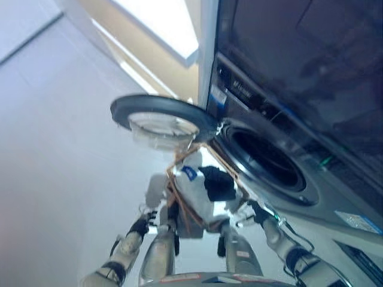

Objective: Put the clothes in the basket into the washing machine.

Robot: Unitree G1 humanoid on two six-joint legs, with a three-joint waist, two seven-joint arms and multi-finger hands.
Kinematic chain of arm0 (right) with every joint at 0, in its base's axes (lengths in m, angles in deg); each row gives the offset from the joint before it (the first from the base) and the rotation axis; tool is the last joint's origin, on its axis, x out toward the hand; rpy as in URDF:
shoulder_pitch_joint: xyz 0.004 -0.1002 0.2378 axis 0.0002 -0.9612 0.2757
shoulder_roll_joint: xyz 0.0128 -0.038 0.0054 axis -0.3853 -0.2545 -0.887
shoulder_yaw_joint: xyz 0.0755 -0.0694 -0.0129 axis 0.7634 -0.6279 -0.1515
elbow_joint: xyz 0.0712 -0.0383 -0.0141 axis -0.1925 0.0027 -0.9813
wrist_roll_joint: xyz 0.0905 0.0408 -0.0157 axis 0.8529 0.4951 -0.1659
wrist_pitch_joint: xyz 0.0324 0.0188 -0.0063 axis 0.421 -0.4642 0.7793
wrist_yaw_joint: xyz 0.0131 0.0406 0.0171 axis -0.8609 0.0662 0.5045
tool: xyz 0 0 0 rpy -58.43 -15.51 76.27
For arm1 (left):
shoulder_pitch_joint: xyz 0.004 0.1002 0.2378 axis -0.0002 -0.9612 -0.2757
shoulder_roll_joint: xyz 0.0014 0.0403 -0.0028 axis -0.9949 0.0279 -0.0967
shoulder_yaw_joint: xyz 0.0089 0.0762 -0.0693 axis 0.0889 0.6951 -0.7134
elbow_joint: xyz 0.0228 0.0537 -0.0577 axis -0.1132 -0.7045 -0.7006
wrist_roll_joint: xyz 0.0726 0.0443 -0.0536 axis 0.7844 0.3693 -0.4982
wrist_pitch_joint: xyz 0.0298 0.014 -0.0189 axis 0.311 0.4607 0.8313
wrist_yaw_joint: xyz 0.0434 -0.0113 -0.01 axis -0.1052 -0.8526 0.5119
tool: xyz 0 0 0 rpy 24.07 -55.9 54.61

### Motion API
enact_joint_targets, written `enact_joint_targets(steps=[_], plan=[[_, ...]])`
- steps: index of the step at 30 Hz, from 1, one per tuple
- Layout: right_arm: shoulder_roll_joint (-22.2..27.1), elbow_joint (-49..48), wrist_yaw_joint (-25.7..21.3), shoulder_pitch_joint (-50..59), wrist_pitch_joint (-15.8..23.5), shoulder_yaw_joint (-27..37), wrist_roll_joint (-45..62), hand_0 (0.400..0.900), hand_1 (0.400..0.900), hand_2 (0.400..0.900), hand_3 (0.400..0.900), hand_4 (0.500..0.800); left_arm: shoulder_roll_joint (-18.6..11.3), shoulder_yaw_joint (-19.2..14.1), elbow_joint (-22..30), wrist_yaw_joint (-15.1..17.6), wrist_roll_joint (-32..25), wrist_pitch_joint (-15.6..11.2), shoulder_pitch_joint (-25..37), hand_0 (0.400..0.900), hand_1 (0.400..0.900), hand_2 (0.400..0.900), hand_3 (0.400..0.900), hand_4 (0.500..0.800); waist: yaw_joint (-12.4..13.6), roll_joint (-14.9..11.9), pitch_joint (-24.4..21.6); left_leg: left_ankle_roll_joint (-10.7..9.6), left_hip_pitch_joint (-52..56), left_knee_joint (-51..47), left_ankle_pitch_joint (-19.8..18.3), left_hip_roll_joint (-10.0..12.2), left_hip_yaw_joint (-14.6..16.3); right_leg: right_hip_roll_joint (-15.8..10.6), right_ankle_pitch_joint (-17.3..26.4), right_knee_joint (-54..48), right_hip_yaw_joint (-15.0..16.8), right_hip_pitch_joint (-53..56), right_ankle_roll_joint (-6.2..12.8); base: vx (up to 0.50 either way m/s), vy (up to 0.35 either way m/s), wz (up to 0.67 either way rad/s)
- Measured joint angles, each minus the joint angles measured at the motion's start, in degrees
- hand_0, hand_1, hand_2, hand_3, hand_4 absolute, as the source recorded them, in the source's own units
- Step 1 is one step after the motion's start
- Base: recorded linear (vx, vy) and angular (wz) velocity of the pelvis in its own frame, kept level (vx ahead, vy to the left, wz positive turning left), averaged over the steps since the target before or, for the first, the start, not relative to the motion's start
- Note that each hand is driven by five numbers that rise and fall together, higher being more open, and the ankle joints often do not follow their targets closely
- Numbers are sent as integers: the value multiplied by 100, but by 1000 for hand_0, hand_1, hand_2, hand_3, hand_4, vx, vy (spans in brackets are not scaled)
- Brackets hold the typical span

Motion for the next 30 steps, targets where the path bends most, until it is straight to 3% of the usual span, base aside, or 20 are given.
enact_joint_targets(steps=[2, 7, 13, 17, 26, 30], plan=[[18, -41, -49, 605, -13, -333, 40, 900, 900, 900, 900, 800, 46, 121, 20, 0, -29, -25, 211, 900, 900, 900, 900, 800, 66, 23, 55, 2, -237, 83, 29, -7, -25, -31, -65, 252, -11, -311, -24, 16, 20, 17], [72, 51, -262, 1798, 227, -355, 48, 900, 900, 900, 900, 800, 60, 185, 51, 5, -139, -17, 270, 900, 900, 900, 900, 800, 395, 104, 128, 3, -633, 102, 163, -112, -235, -191, -373, 995, -128, -927, -69, -5, 16, 15], [166, 355, -373, 2273, 198, -321, 95, 900, 900, 900, 900, 800, 23, 284, 307, 34, -350, -53, 258, 900, 900, 900, 900, 800, 583, 131, 132, 49, -1075, 278, 191, -303, -362, -463, -635, 1596, -242, -1454, 4, -17, 35, 10], [217, 571, -402, 2348, 107, -291, 143, 900, 900, 900, 900, 800, 17, 372, 375, 39, -370, -137, 261, 900, 900, 900, 900, 800, 694, 223, 177, 73, -1126, 292, 208, -339, -362, -509, -642, 1650, -242, -1516, 13, -7, 43, 5], [962, 1142, -502, 2495, 10, -92, 114, 900, 900, 900, 900, 800, 107, 622, 891, 37, -460, -186, 186, 900, 900, 900, 900, 800, 919, 1015, 232, 115, -1537, 483, 301, -533, -474, -742, -760, 2145, -274, -1981, 54, -5, 34, 13], [1109, 1262, -553, 2515, -13, -77, 14, 900, 900, 900, 900, 800, 140, 671, 1079, 37, -546, -197, 133, 900, 900, 900, 900, 800, 925, 1163, 242, 105, -1707, 596, 319, -645, -497, -886, -944, 2584, -234, -2279, 30, -15, 13, 18]])
